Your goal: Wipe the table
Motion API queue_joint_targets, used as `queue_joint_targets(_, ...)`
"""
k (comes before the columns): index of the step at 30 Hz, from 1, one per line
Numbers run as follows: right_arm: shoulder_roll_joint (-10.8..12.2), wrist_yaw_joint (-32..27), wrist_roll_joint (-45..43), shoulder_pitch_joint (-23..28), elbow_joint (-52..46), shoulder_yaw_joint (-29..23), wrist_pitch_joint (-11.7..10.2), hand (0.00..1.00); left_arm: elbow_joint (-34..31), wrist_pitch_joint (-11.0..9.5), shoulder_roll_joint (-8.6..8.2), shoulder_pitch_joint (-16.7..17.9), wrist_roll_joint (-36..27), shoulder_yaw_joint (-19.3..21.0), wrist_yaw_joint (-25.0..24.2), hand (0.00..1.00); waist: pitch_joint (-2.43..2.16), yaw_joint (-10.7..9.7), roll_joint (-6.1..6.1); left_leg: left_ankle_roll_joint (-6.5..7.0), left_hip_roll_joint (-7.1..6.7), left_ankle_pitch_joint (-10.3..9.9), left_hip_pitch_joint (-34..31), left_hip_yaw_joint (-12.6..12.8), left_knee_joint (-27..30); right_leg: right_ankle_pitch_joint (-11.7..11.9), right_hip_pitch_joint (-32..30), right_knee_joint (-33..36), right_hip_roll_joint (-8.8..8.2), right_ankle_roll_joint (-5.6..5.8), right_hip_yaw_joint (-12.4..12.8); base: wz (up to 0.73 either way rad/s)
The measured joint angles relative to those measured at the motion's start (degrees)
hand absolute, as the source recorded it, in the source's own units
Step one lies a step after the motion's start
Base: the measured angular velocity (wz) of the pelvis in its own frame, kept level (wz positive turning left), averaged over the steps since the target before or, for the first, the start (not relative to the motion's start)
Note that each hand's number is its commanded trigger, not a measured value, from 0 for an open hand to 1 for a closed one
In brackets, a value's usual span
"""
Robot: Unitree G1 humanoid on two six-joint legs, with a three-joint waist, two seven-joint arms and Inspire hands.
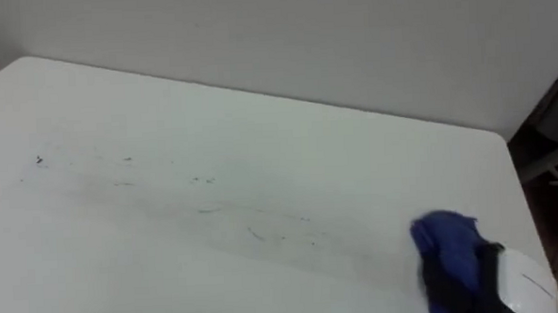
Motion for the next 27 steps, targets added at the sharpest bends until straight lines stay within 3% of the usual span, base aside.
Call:
queue_joint_targets(3, 0.3, 0.8, 0.2, -2.1, 0.2, 0.2, 1.2, 1.00, -0.8, -0.1, 0.10, -0.3, -0.3, -1.2, 1.4, 0.00, 0.01, -0.2, -0.03, 0.06, 0.01, 0.0, 0.2, 0.4, 0.0, 0.3, -0.2, -0.1, 0.12, -0.09, 0.6, -0.10)
queue_joint_targets(5, 0.8, 1.8, 0.5, -3.9, -0.4, 1.0, 3.3, 1.00, -0.8, 0.1, 0.10, -0.4, -1.3, -2.7, 1.7, 0.00, 0.03, 0.0, 0.03, 0.03, 0.26, 0.0, 0.5, 1.3, -0.2, 0.8, -0.6, 0.1, 0.47, -0.63, 1.7, -0.31)
queue_joint_targets(7, 2.5, 4.1, 0.5, -6.8, -2.9, 3.2, 7.9, 1.00, -0.8, 0.5, -0.03, -1.4, -3.4, -5.7, 2.3, 0.00, 0.07, 1.3, 0.13, -0.08, 0.94, 0.0, 1.0, 3.4, -0.5, 1.4, -1.0, -0.1, 1.23, -0.85, 3.7, -0.50)
queue_joint_targets(11, 4.4, 10.1, -3.0, -10.6, -8.8, 8.9, 12.2, 1.00, -0.8, 0.6, -0.81, -3.8, -6.1, -7.9, 2.9, 0.00, 0.16, 3.1, 0.37, -0.33, 1.17, 0.1, 0.9, 3.9, -1.2, 1.9, -2.6, 0.1, 1.99, -1.49, 5.1, -0.33)
queue_joint_targets(12, 5.0, 12.9, -5.0, -11.6, -11.7, 11.5, 13.4, 1.00, -0.8, 0.7, -0.99, -4.6, -6.7, -8.2, 3.0, 0.00, 0.43, 3.8, 0.52, -0.47, 1.23, 0.3, 0.9, 3.6, -1.7, 2.0, -2.9, -0.1, 2.26, -1.78, 5.0, -0.17)
queue_joint_targets(16, 6.9, 18.8, -11.1, -12.3, -19.5, 20.5, 12.8, 1.00, -0.8, 0.6, -1.04, -5.3, -8.7, -11.2, 3.9, 0.00, 0.60, 4.7, 0.96, -0.74, 1.41, 0.5, 0.0, 1.7, -2.3, 1.8, -3.5, 0.0, 2.87, -2.63, 4.7, 0.14)
queue_joint_targets(18, 6.9, 20.4, -12.4, -13.0, -21.0, 22.1, 12.1, 0.77, -0.8, 0.5, -1.35, -5.0, -9.1, -12.1, 3.9, 0.00, 1.00, 5.7, 1.53, -0.53, 1.42, 0.6, 0.0, 1.6, -2.5, 1.5, -3.6, -0.1, 2.94, -2.58, 4.7, 0.05)
queue_joint_targets(20, 6.9, 21.1, -13.2, -13.2, -22.2, 22.6, 11.8, 0.11, -0.7, 0.5, -1.37, -4.5, -9.0, -12.7, 3.9, 0.00, 1.19, 6.2, 1.70, -0.50, 1.41, 0.5, 0.1, 1.6, -3.1, 1.3, -3.7, -0.1, 2.94, -2.44, 4.7, 0.00)
queue_joint_targets(21, 6.9, 21.3, -13.4, -13.5, -22.2, 22.9, 11.3, 0.00, -0.4, 0.4, -1.35, -4.2, -9.0, -12.6, 3.9, 0.00, 1.25, 6.2, 1.67, -0.48, 1.41, 0.5, 0.3, 1.6, -3.4, 1.2, -3.7, -0.1, 2.95, -2.39, 4.7, 0.00)
queue_joint_targets(23, 6.9, 21.8, -13.6, -14.0, -22.1, 22.9, 10.4, 0.00, -0.1, 0.4, -1.46, -4.0, -8.9, -12.6, 3.9, 0.00, 1.42, 6.1, 1.60, -0.44, 1.41, 0.5, 0.6, 1.7, -3.6, 1.1, -3.7, -0.1, 2.97, -2.31, 4.7, -0.04)
queue_joint_targets(24, 6.9, 22.0, -13.7, -14.4, -22.1, 23.0, 10.1, 0.00, -0.1, 0.4, -1.50, -4.1, -8.9, -12.6, 3.9, 0.00, 1.85, 6.0, 1.43, -0.40, 1.40, 0.4, 0.6, 1.9, -3.6, 1.1, -3.7, -0.2, 2.97, -2.31, 4.8, -0.05)
queue_joint_targets(25, 6.9, 22.1, -13.7, -14.5, -21.9, 23.0, 10.0, 0.00, 0.0, 0.4, -1.50, -4.1, -8.9, -12.6, 3.9, 0.00, 1.97, 5.9, 1.28, -0.38, 1.40, 0.4, 0.7, 1.9, -3.6, 1.2, -3.7, -0.2, 2.97, -2.31, 4.8, -0.05)
queue_joint_targets(27, 6.9, 22.3, -13.8, -14.1, -21.7, 23.0, 9.7, 0.00, 0.0, 0.3, -1.57, -4.5, -9.0, -12.7, 3.9, 0.00, 1.82, 5.8, 1.28, -0.38, 1.43, 0.1, 0.9, 2.0, -3.6, 1.1, -3.4, -0.1, 2.98, -2.31, 4.9, -0.04)
